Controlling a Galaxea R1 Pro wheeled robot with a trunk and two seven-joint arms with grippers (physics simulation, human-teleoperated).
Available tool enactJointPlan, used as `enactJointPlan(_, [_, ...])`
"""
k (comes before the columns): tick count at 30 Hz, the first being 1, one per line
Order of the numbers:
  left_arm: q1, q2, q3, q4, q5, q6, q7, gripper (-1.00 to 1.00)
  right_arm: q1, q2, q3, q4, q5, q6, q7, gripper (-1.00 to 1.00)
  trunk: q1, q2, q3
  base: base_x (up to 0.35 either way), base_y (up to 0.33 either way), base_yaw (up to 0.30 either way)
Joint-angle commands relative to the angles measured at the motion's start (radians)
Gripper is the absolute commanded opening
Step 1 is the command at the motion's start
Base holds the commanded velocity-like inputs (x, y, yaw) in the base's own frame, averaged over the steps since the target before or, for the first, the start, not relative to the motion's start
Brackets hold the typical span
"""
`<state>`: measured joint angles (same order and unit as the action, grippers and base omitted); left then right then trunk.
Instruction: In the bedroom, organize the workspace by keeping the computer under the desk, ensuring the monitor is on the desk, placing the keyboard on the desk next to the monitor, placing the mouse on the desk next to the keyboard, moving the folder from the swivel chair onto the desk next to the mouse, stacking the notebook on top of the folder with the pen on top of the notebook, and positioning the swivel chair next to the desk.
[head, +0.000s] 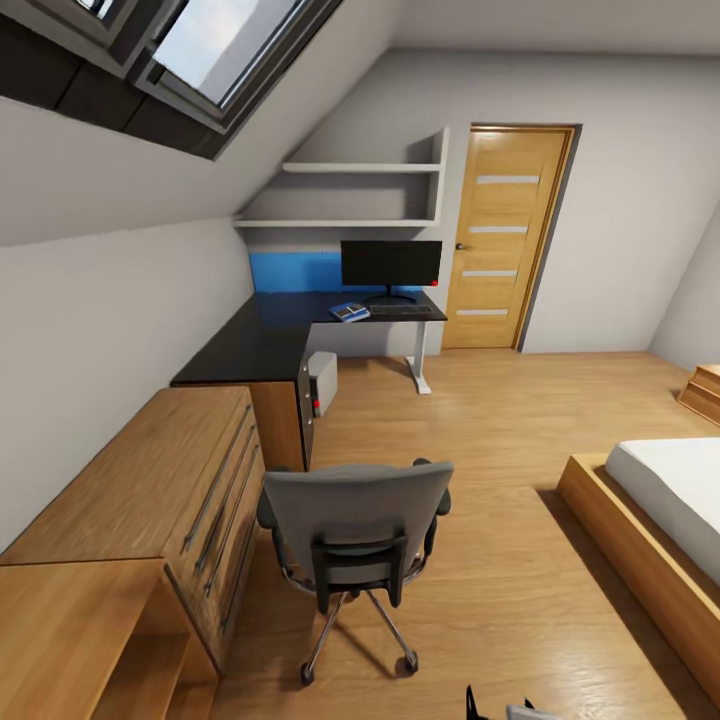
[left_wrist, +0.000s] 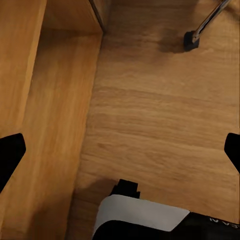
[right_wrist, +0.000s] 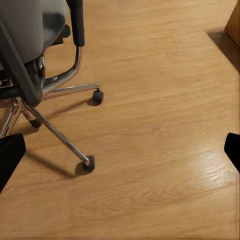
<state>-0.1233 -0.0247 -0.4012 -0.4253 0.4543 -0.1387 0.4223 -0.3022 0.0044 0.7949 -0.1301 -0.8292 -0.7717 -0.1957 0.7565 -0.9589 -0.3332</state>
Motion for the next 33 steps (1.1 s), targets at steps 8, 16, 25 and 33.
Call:
enactJointPlan(8, [-0.001, 0.006, -0.008, 0.015, 0.013, -0.076, 0.007, 1.00, -0.002, 0.008, 0.015, 0.008, -0.002, 0.000, -0.004, 1.00, 0.031, -0.057, -0.026, 0.000, 0.000, 0.000])
enactJointPlan(16, [-0.001, 0.003, -0.010, 0.017, 0.013, -0.078, 0.007, 1.00, -0.002, 0.010, 0.016, 0.007, -0.004, 0.005, -0.004, 1.00, 0.062, -0.113, -0.051, 0.000, 0.000, 0.000])
enactJointPlan(25, [-0.001, 0.002, -0.011, 0.022, 0.013, -0.078, 0.007, 1.00, -0.002, 0.016, 0.016, 0.007, -0.004, 0.008, -0.004, 1.00, 0.096, -0.176, -0.080, 0.000, 0.000, 0.000])
enactJointPlan(33, [-0.001, 0.002, -0.011, 0.023, 0.012, -0.077, 0.007, 1.00, -0.002, 0.016, 0.016, 0.007, -0.004, 0.008, -0.004, 1.00, 0.127, -0.232, -0.105, 0.000, 0.000, 0.000])
